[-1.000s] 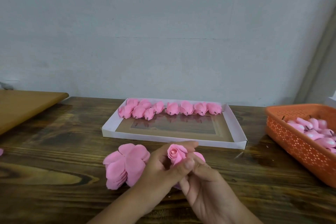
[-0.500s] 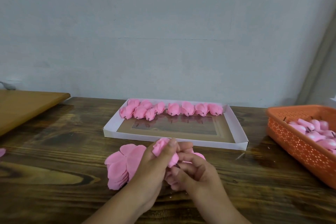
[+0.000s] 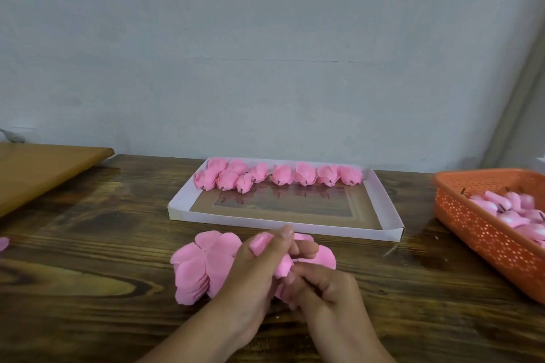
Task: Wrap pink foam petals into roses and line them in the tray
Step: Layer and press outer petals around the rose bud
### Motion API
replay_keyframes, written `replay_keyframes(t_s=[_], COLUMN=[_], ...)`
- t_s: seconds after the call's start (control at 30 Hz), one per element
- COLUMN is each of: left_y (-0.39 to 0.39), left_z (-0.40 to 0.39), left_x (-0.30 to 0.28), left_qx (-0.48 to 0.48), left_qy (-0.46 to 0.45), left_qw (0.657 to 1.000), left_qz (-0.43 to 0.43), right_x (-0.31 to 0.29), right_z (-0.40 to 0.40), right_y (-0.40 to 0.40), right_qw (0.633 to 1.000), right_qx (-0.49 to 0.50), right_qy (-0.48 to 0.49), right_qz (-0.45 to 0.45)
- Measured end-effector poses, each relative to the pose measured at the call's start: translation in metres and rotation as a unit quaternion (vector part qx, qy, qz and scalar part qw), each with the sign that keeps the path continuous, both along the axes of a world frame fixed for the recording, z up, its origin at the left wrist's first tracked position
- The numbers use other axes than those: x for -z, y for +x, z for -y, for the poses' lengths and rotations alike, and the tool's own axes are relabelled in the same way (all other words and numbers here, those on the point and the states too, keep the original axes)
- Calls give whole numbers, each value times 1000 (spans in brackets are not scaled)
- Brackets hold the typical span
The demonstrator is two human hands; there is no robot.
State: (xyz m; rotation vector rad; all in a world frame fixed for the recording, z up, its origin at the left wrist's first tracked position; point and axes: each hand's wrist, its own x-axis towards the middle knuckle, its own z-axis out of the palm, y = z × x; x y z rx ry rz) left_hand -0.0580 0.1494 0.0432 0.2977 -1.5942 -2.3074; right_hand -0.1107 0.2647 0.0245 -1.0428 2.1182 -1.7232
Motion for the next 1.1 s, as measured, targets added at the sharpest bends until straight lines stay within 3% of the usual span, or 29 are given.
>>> replay_keyframes(t_s=[0.1, 0.23, 0.33, 0.4, 0.47, 0.53, 0.57, 0.6, 0.73, 0.8, 0.9, 0.97, 1.03, 1.1], left_y=[1, 5, 7, 7, 4, -1, -3, -4, -7, -7, -5, -3, -1, 0], left_z=[3, 7, 5, 5, 6, 7, 7, 7, 6, 5, 4, 6, 7, 9], left_x=[0, 0, -4, -5, -3, 3, 5, 7, 10, 9, 7, 4, 1, 0], left_qx=[35, 57, 66, 58, 29, -9, -28, -45, -51, -38, -16, -3, 4, 0], left_qy=[-6, 21, 49, 73, 74, 72, 70, 70, 80, 81, 110, 144, 172, 181], left_qw=[999, 998, 996, 995, 996, 995, 994, 993, 992, 993, 993, 989, 985, 983], left_qz=[15, 19, 15, 19, 40, 64, 75, 84, 84, 76, 48, 35, 28, 27], right_x=[-11, -20, -22, -21, -19, -9, -6, -2, -5, -3, 0, -5, -12, -17], right_z=[3, -1, -4, -1, 2, -1, -2, -3, 0, 0, -1, 1, 4, 9], right_y=[0, -4, -5, -1, 4, 6, 7, 7, 4, 1, 4, 8, 10, 13], right_qw=[971, 884, 834, 848, 919, 995, 988, 967, 897, 898, 971, 997, 968, 892], right_qx=[-89, -186, -201, -193, -137, -29, 5, 22, -4, 8, -18, -65, -124, -156], right_qy=[-25, -36, -54, -46, -20, 65, 108, 138, 218, 156, 77, 33, -34, -103], right_qz=[218, 427, 511, 492, 368, 63, -110, -214, -385, -412, -224, -19, 215, 412])
